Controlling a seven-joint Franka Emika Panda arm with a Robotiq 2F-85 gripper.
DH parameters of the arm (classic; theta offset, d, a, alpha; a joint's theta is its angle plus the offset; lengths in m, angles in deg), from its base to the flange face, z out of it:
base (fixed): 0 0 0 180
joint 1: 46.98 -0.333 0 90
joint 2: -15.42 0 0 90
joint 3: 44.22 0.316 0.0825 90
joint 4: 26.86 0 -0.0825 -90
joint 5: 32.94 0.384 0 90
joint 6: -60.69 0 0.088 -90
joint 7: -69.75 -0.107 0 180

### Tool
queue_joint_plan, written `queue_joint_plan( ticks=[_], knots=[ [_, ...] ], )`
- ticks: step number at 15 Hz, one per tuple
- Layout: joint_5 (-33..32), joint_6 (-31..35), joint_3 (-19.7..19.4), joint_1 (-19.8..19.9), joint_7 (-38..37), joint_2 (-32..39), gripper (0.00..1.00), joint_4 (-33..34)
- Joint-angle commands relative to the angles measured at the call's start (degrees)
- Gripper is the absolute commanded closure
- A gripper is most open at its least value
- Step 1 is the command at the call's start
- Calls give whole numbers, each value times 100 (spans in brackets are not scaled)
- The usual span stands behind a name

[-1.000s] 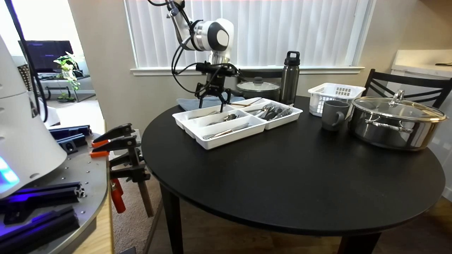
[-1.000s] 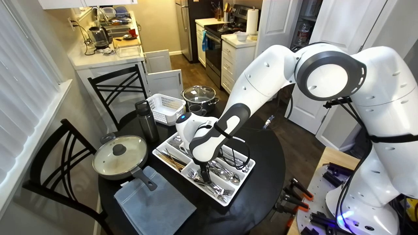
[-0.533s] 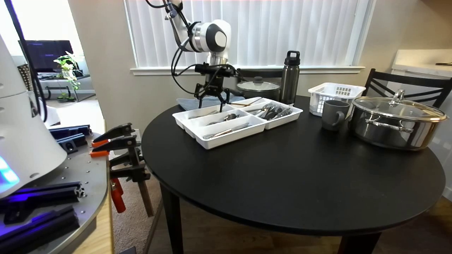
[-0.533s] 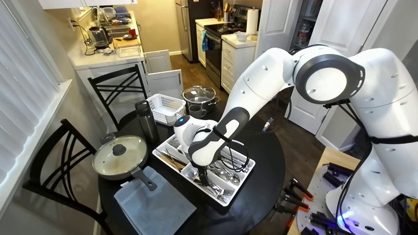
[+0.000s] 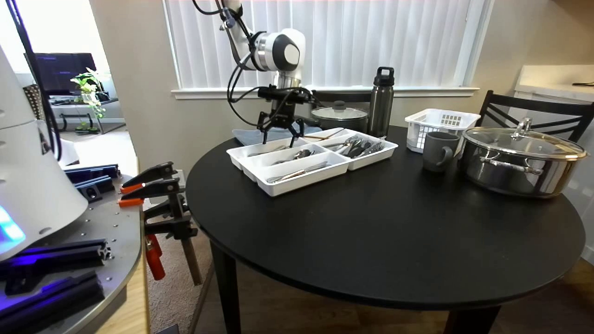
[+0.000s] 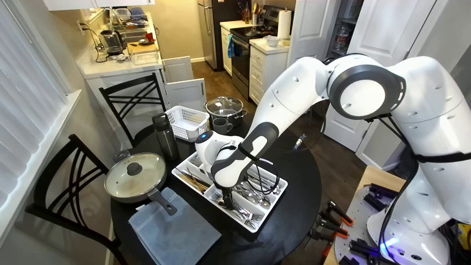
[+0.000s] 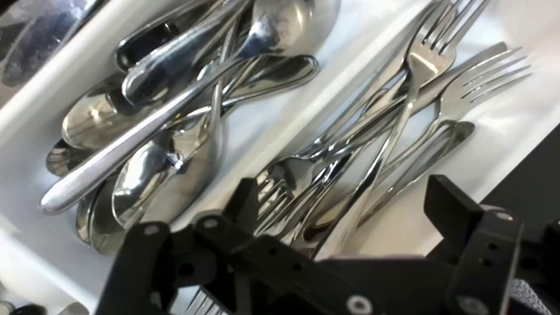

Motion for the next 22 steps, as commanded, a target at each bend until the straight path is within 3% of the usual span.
queue_joint_plan(
  ticks=[1,5,6,17,22],
  knots=[
    [90,92,110,69,-34,224,0,223],
    [21,-7,102,-4,-38,467,0,485],
    [-13,-24,80,-10,-27,493,20,502],
    [34,271,68,17,-263,210,92,218],
    [191,568,136,32,-737,-389,99,-240]
  ],
)
